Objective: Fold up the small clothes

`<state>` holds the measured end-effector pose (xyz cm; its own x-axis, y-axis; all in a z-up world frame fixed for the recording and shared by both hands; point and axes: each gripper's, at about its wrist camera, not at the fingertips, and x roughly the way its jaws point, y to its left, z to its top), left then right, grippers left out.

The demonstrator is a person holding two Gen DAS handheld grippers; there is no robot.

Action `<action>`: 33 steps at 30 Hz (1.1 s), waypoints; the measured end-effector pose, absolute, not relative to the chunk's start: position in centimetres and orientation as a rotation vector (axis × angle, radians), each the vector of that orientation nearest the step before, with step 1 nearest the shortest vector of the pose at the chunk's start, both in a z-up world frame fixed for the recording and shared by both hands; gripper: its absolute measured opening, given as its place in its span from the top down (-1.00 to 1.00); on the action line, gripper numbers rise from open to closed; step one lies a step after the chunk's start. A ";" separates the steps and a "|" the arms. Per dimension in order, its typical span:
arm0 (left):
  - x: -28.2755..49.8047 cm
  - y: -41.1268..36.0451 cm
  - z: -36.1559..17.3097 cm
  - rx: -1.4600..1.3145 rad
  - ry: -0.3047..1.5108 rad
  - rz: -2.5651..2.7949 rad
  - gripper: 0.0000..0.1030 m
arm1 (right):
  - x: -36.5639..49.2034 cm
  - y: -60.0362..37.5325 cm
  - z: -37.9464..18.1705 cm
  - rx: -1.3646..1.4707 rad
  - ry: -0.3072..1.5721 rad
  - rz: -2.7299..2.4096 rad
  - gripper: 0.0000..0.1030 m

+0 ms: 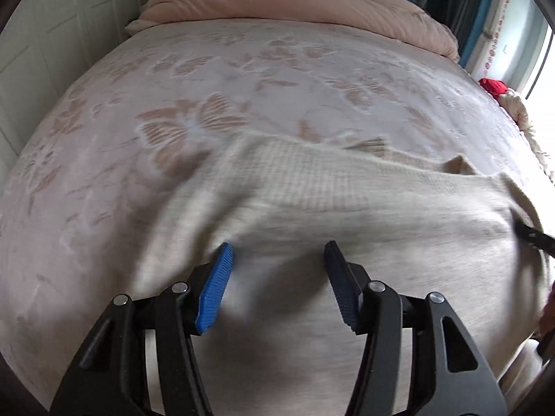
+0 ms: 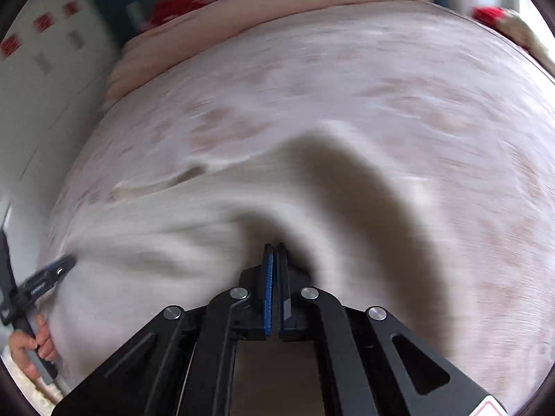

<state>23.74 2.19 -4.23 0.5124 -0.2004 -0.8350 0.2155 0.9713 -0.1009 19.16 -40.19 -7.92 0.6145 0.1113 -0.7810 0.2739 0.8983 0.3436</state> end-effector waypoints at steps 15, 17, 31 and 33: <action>13.8 13.0 -4.0 -0.477 1.091 -0.114 -0.75 | 4.4 -40.5 -10.3 0.778 0.960 -0.123 -0.20; 13.6 13.4 -5.3 -0.600 1.102 -0.117 -0.67 | 4.9 -39.8 -10.8 0.858 0.927 -0.090 -0.21; 13.7 14.0 -5.2 -0.418 1.222 -0.018 0.74 | 5.7 -39.9 -10.9 0.706 1.081 -0.137 0.83; 13.1 13.8 -5.3 -0.426 1.201 -0.022 0.68 | 4.8 -40.4 -9.9 0.755 1.047 -0.142 0.70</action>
<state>13.06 13.77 -5.33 0.3711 -0.2396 -0.8972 -0.2062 0.9208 -0.3312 4.75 -40.40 -9.93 0.5158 0.2377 -0.8231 0.4480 0.7440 0.4957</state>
